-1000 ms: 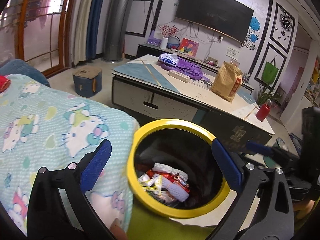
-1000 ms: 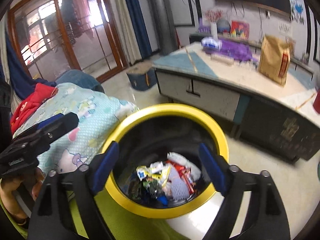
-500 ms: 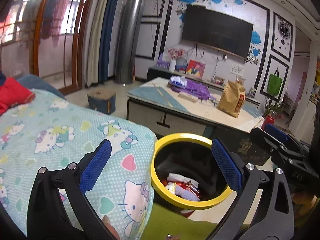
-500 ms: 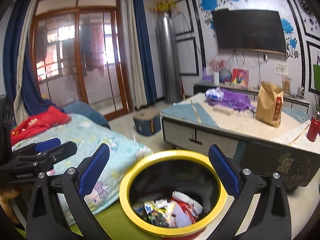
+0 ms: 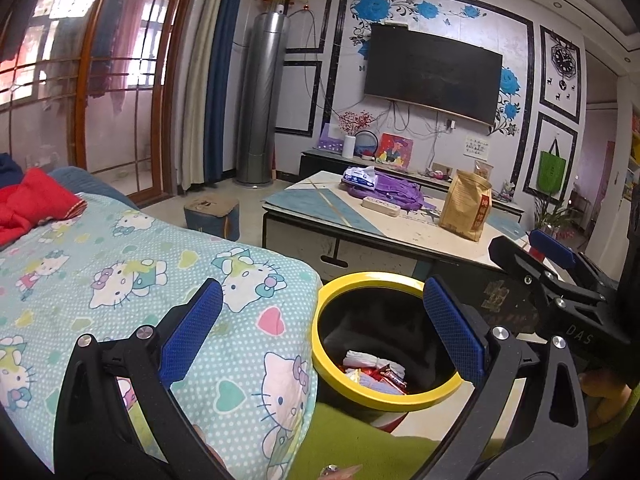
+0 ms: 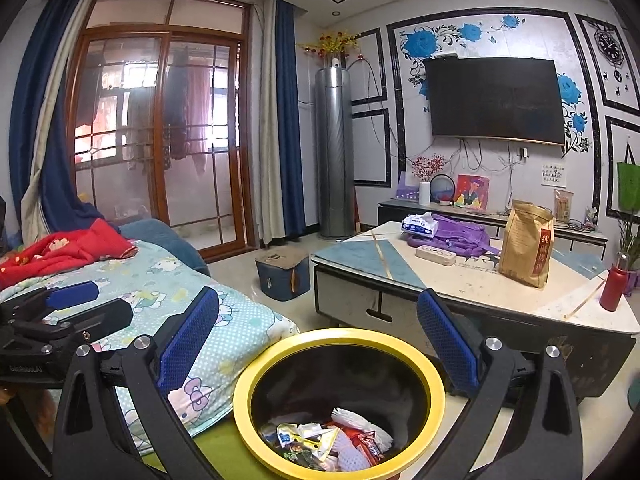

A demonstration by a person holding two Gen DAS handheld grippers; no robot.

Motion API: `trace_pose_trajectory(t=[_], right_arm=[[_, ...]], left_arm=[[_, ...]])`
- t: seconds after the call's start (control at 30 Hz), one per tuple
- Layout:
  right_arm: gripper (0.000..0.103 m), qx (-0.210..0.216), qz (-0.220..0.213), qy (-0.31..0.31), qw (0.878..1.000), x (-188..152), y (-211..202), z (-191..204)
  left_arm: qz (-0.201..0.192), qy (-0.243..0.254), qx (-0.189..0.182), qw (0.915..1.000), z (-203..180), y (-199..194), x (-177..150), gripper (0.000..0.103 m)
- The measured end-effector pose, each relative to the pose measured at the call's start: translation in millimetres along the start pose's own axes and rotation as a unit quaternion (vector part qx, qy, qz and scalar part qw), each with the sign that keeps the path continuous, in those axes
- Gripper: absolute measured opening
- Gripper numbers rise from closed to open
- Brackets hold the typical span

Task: Collect trash

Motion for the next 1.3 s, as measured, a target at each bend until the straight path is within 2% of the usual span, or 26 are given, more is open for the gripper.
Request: trace_pose_trajectory(t=[1.3], right_arm=[[0.097,-0.005,0.002,-0.002,1.0,-3.4,3.8,-1.2]], left_arm=[[-0.011,-0.008,0.006,0.9999,3.3,-7.3,3.0,0.092]])
Point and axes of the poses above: each gripper's, at about its wrist camera, not at the fingertips, and y roughly the way its jaws point, z to its left, x to its top, the point moved 2 cm from there along y, roughly the way its jaws point
